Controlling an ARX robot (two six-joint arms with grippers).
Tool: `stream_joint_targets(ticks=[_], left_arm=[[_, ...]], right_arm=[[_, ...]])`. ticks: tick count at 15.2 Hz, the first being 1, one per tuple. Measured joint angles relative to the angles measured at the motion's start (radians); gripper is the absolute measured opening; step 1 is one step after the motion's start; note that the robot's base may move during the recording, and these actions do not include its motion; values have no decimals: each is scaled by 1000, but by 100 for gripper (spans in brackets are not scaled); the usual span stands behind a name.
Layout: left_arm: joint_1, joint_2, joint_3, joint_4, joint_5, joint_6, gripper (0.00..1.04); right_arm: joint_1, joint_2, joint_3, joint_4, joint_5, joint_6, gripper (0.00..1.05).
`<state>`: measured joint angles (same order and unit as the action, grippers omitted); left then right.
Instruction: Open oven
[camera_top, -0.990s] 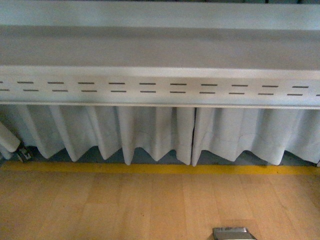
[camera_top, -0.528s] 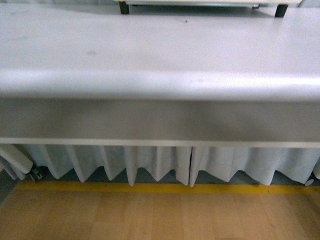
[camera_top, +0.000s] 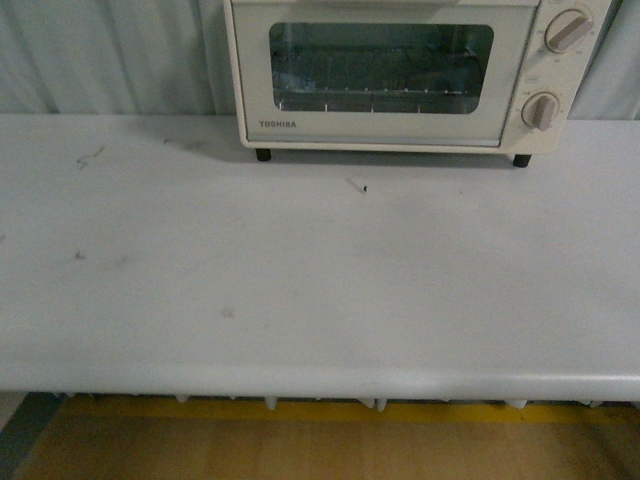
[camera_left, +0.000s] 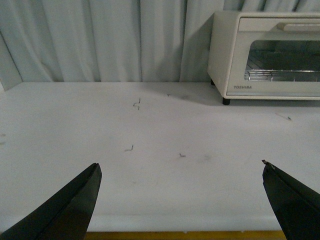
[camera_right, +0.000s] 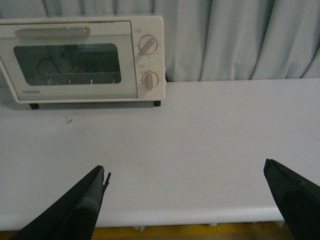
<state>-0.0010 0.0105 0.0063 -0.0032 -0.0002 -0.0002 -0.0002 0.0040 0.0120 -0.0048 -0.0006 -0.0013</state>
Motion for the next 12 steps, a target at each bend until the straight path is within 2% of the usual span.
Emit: stream_joint_targets(ticks=[12], left_arm=[[0,0,0,0,0,0,98]], right_arm=[[0,0,0,0,0,1,98]])
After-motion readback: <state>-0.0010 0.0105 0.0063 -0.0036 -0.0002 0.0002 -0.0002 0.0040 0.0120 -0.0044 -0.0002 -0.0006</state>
